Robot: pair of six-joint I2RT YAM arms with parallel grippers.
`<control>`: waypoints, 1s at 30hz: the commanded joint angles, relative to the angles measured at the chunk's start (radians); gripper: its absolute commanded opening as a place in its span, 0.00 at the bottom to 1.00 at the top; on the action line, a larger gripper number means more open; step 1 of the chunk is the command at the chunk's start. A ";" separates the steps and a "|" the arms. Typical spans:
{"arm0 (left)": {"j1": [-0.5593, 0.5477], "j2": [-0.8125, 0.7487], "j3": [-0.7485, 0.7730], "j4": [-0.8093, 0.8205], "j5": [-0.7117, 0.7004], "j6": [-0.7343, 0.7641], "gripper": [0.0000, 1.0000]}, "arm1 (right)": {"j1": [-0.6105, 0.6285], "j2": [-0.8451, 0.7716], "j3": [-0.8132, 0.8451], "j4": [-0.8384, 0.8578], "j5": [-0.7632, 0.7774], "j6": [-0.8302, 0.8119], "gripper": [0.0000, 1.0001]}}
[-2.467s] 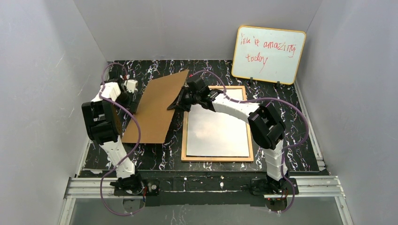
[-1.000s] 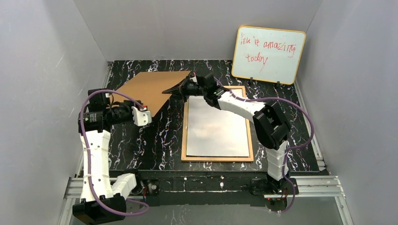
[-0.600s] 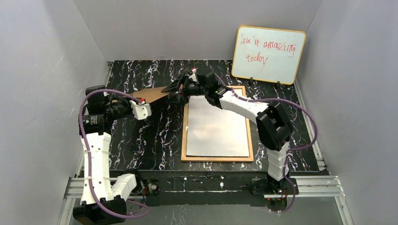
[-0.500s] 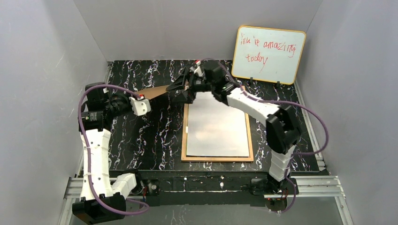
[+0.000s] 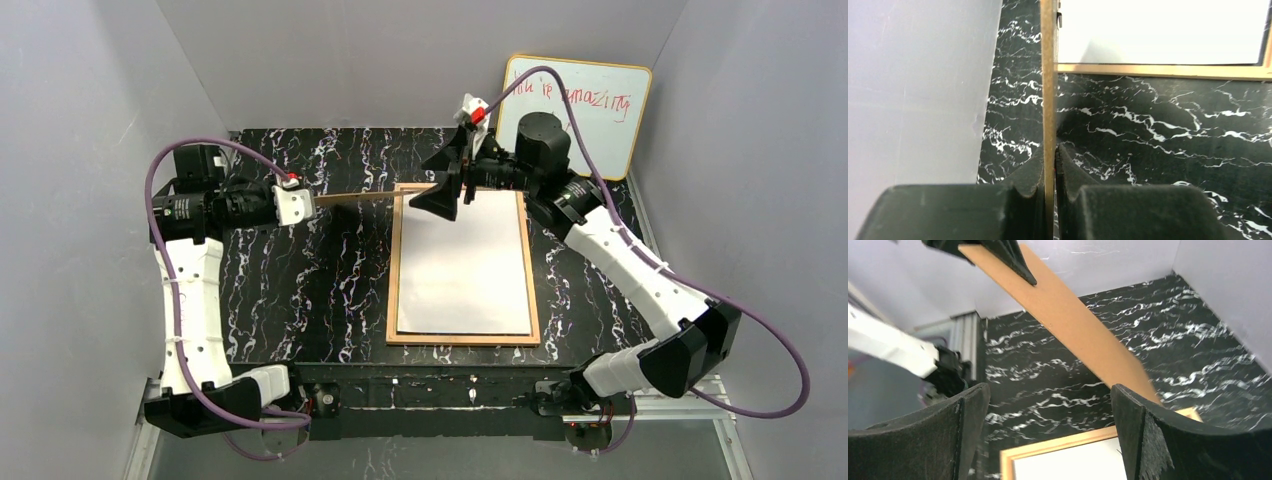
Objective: Put the photo into the frame
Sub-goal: Turn over the photo frame item at the center of the board.
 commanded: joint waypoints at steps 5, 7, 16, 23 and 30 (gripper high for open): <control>-0.035 -0.016 0.068 -0.116 0.107 0.033 0.00 | 0.063 0.090 0.014 -0.010 -0.133 -0.452 0.96; -0.039 -0.015 0.067 -0.117 0.106 0.029 0.00 | 0.082 0.111 0.026 -0.013 -0.114 -0.494 0.95; -0.047 -0.016 0.063 -0.117 0.090 0.051 0.00 | 0.156 0.226 0.084 -0.012 -0.026 -0.577 0.90; -0.048 -0.019 0.053 -0.120 0.081 0.063 0.00 | 0.201 0.308 0.125 0.034 0.092 -0.621 0.68; -0.048 -0.051 0.027 0.059 0.096 -0.117 0.44 | 0.203 0.310 0.113 0.126 0.121 -0.592 0.08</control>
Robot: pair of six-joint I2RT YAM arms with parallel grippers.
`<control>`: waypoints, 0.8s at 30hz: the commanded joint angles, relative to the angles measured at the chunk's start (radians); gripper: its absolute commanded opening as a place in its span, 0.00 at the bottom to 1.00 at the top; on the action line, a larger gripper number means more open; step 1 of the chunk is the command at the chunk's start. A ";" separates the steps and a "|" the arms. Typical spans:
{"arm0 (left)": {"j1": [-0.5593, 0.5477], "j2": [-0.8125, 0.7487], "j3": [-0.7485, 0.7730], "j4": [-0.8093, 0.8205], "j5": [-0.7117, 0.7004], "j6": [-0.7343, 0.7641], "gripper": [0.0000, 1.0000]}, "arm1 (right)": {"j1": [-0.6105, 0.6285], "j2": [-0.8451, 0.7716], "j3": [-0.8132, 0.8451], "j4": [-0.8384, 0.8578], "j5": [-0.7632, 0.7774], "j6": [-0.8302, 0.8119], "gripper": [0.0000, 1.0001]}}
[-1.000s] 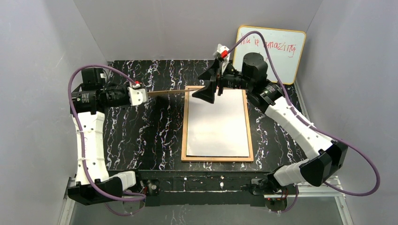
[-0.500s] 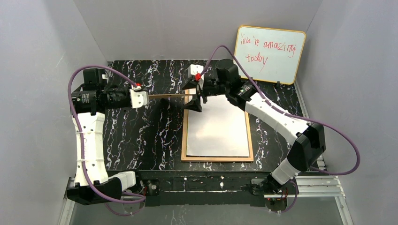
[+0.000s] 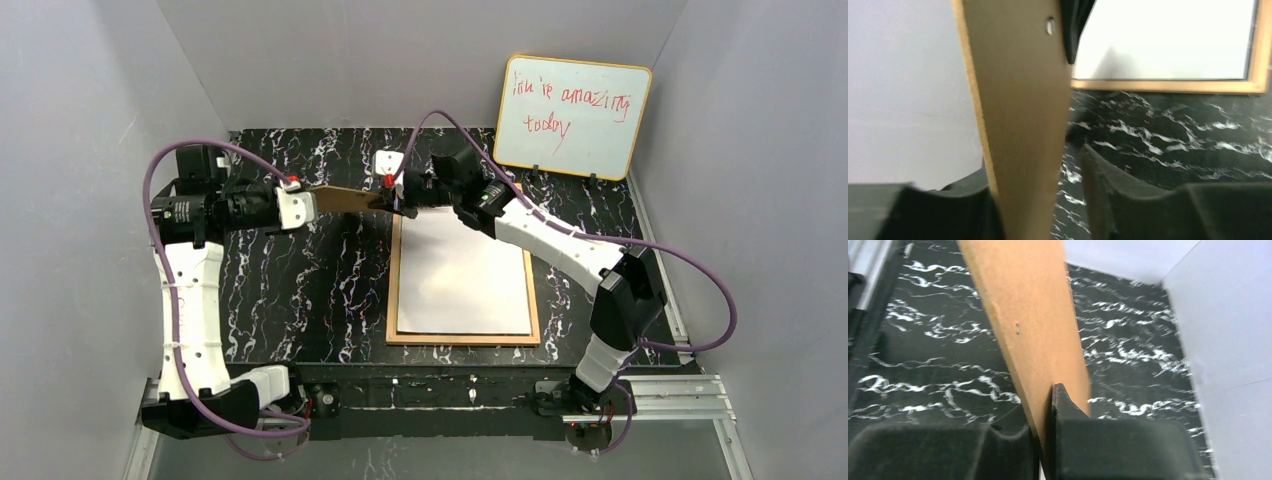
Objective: Put the photo into the frame
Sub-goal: Turn over the photo frame item at the center of the board.
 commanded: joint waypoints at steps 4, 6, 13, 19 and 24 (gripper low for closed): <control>-0.007 -0.136 -0.156 0.705 -0.002 -0.664 0.98 | 0.000 -0.032 0.005 0.186 0.094 0.127 0.01; -0.006 -0.166 -0.254 0.988 -0.102 -0.911 0.98 | 0.000 -0.044 -0.008 0.214 0.123 0.174 0.01; -0.006 -0.044 -0.123 1.079 -0.429 -1.241 0.98 | -0.096 -0.077 0.054 0.221 0.152 0.545 0.01; -0.006 -0.022 -0.095 1.082 -0.500 -1.355 0.98 | -0.320 -0.062 0.050 0.231 -0.104 0.959 0.01; -0.006 -0.002 -0.085 1.048 -0.537 -1.408 0.98 | -0.464 -0.086 -0.044 0.291 -0.226 1.213 0.01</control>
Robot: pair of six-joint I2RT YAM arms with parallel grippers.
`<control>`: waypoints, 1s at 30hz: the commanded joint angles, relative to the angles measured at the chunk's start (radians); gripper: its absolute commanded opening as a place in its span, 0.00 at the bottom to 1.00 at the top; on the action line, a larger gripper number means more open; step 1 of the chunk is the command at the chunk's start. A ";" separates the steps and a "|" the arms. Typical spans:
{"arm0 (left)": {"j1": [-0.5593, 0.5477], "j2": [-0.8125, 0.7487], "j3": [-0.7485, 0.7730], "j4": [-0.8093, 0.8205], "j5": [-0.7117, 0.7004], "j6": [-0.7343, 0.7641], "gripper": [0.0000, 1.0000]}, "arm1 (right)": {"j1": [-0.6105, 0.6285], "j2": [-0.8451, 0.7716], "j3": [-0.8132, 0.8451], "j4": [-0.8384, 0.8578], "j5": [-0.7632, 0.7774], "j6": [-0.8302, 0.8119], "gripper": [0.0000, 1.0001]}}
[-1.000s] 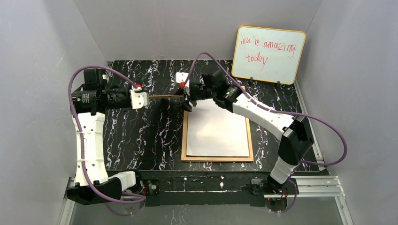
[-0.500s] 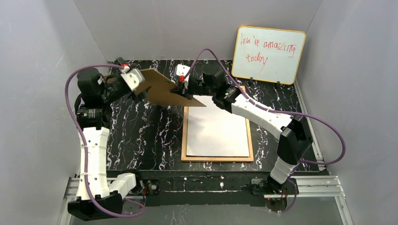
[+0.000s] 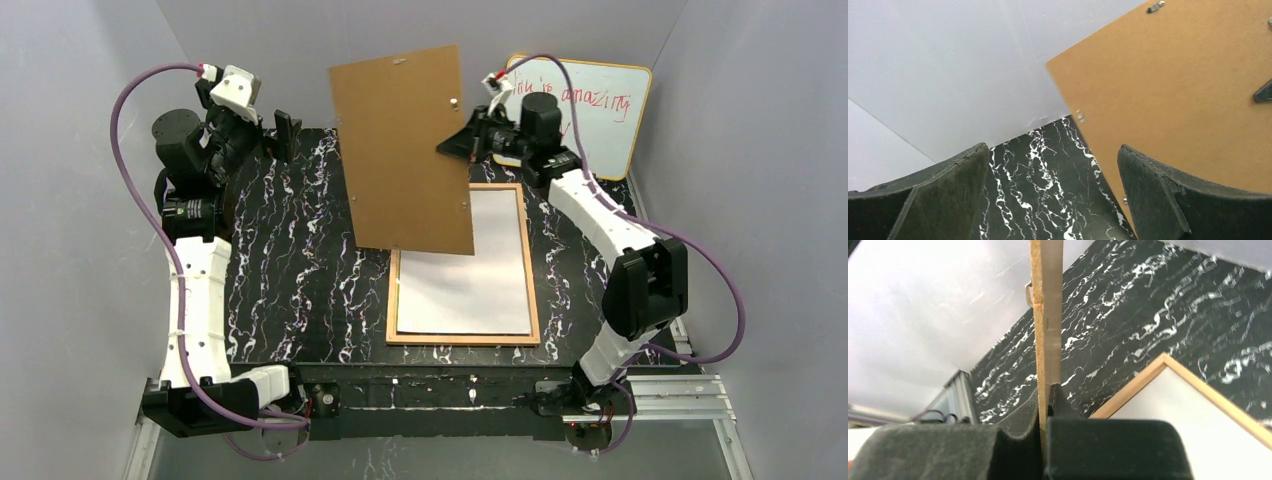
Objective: Put the photo into the frame
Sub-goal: Turn over the photo frame item at the center of the board.
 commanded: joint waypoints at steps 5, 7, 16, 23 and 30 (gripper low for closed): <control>0.002 0.095 0.043 -0.169 -0.081 -0.064 0.98 | -0.233 -0.121 -0.123 0.144 -0.308 0.479 0.01; 0.002 0.136 0.020 -0.207 -0.069 -0.059 0.98 | -0.298 -0.159 -0.170 0.119 -0.366 0.526 0.01; -0.142 0.333 -0.147 -0.256 -0.010 -0.076 0.94 | -0.515 -0.407 -0.380 -0.160 -0.454 0.481 0.01; -0.301 0.521 -0.176 -0.239 -0.076 -0.148 0.81 | -0.578 -0.491 -0.382 -0.567 -0.384 0.227 0.01; -0.364 0.648 -0.196 -0.178 -0.074 -0.217 0.66 | -0.580 -0.490 -0.387 -0.615 -0.393 0.187 0.01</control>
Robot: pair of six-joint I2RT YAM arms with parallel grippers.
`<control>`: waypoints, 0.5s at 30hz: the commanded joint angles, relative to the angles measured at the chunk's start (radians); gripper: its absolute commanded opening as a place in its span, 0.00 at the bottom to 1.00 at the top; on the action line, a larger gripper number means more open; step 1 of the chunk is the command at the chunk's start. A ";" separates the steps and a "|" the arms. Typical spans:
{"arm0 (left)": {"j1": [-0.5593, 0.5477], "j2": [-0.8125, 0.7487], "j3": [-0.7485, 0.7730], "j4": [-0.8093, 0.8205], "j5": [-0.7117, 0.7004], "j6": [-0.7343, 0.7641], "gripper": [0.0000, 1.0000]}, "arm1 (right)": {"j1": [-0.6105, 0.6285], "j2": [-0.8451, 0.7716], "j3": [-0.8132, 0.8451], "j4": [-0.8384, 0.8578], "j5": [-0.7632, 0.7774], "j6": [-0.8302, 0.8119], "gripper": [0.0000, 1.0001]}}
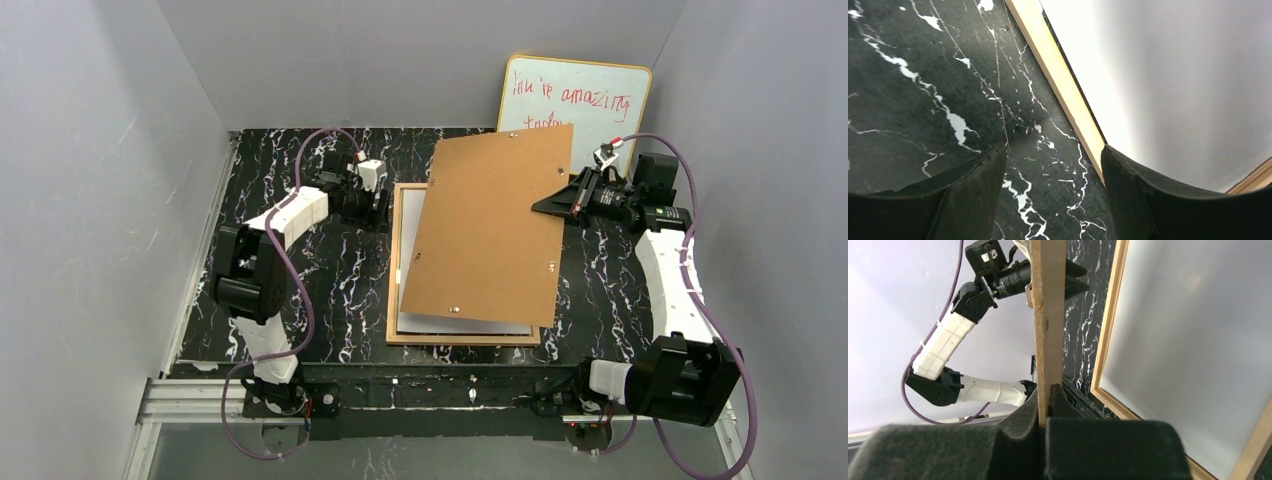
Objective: Put the photo into the frame
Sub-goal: Turn over the photo frame item at the center of the board.
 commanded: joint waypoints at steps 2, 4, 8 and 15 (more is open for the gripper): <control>-0.025 0.056 -0.018 0.041 -0.007 -0.063 0.61 | -0.005 -0.003 0.038 -0.094 -0.031 -0.081 0.01; -0.029 0.078 -0.023 0.057 0.001 -0.065 0.59 | -0.005 0.005 0.036 -0.107 -0.024 -0.094 0.01; -0.047 0.112 -0.031 0.087 0.028 -0.113 0.58 | -0.004 0.012 0.017 -0.117 -0.022 -0.112 0.01; -0.075 0.162 -0.012 0.090 0.019 -0.124 0.48 | -0.004 0.021 -0.005 -0.124 -0.014 -0.126 0.01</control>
